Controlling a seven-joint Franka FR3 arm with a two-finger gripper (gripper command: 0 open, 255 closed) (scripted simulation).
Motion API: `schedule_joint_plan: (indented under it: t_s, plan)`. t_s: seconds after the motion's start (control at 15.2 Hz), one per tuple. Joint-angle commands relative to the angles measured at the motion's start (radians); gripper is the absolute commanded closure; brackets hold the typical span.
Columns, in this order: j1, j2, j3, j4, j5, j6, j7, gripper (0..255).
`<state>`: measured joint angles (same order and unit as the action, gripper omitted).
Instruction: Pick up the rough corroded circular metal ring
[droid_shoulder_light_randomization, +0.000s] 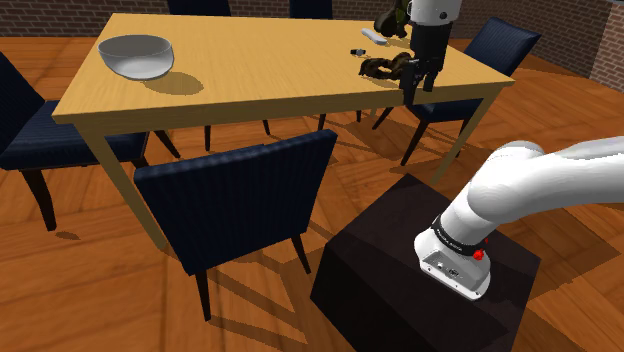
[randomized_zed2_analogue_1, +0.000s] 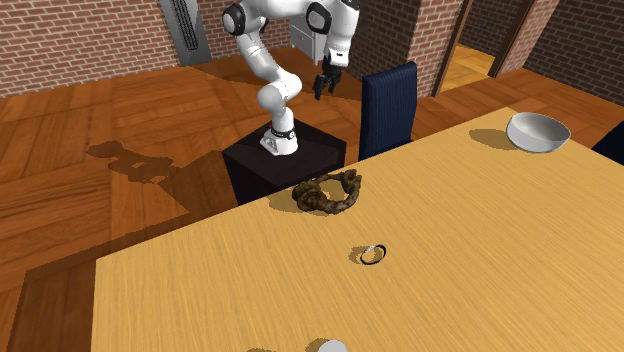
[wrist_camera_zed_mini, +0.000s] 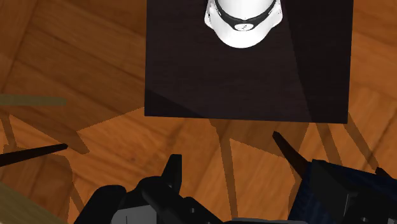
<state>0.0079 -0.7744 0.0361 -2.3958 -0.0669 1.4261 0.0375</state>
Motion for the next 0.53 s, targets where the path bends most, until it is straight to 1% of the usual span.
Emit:
schedule_joint_plan:
  t_s: [0.0,0.46]
  plan:
    - [0.000,0.000,0.000,0.000,0.000,0.000,0.000,0]
    - [-0.046,0.157,-0.130,0.070,-0.087,0.131,-0.137,0]
